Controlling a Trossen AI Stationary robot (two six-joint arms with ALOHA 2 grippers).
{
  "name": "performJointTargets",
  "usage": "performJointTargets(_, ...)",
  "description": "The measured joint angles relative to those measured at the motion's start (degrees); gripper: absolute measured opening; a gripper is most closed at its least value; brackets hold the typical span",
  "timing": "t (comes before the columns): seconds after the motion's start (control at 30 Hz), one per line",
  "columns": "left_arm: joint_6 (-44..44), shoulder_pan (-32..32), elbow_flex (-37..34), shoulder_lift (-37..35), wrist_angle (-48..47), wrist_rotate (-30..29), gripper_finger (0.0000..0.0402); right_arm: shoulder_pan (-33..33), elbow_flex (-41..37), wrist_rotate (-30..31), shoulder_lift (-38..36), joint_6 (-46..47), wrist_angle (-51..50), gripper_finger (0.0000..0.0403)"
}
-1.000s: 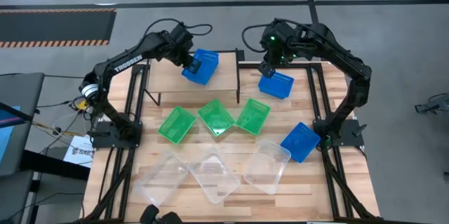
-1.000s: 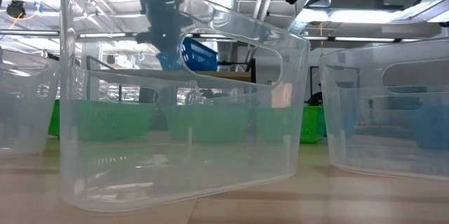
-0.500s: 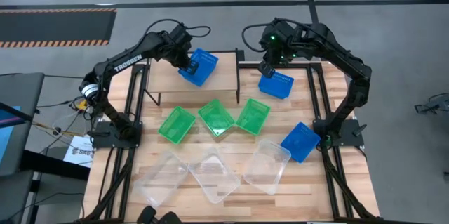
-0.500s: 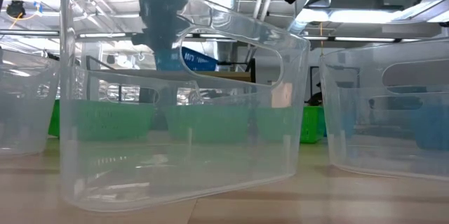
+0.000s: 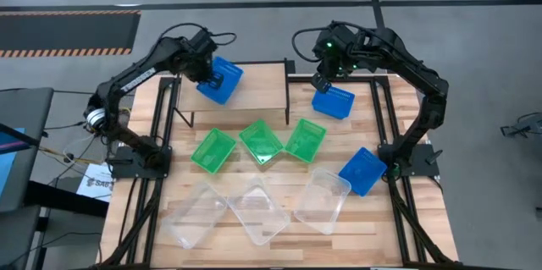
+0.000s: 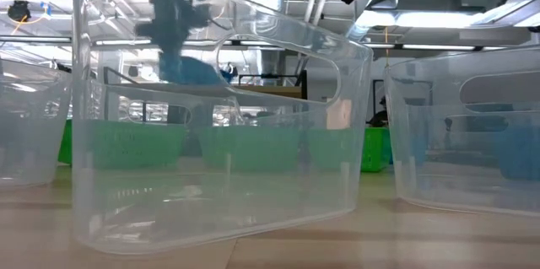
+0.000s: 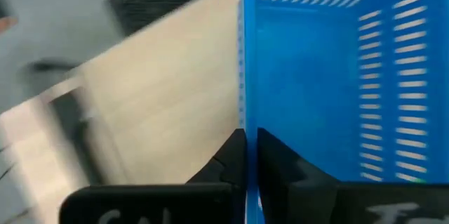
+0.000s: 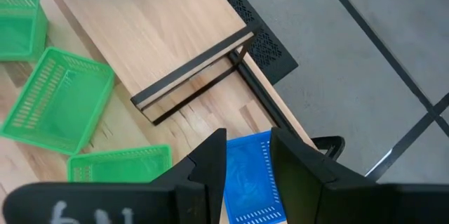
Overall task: Stack baskets on shelf by color
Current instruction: Put the middle blue bin on the shelf
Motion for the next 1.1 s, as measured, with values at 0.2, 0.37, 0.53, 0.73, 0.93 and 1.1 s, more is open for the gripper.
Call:
performJointTargets(0.2, -11.04, 1.63, -0.04, -8.04, -4.29, -5.64, 0.0000, 0.15, 0.00, -0.02, 0.02, -0.22, 2.29, 0.0134)
performJointTargets(0.37, -15.26, 3.05, -0.04, -10.97, -4.62, -6.96, 0.0000, 0.31, 0.00, -0.02, 0.07, -0.22, 3.55, 0.0134)
performJointTargets(0.53, -15.39, 2.92, -3.46, -10.90, -4.77, -4.35, 0.0000, 0.87, 0.04, -0.22, 1.19, -0.47, 4.14, 0.0134)
performJointTargets(0.73, -15.94, 2.96, -10.00, -11.39, -3.78, -5.31, 0.0000, 1.75, -2.62, -0.58, 1.03, -1.11, 4.98, 0.0134)
performJointTargets(0.93, -16.31, 2.92, -12.22, -11.91, -0.54, -5.27, 0.0000, 2.21, -2.75, -0.57, 1.10, -1.09, 3.45, 0.0134)
performJointTargets(1.1, -15.62, 2.92, -12.22, -11.93, -1.07, -6.97, 0.0001, 2.40, -2.80, -0.59, 1.13, -1.07, 3.55, 0.0134)
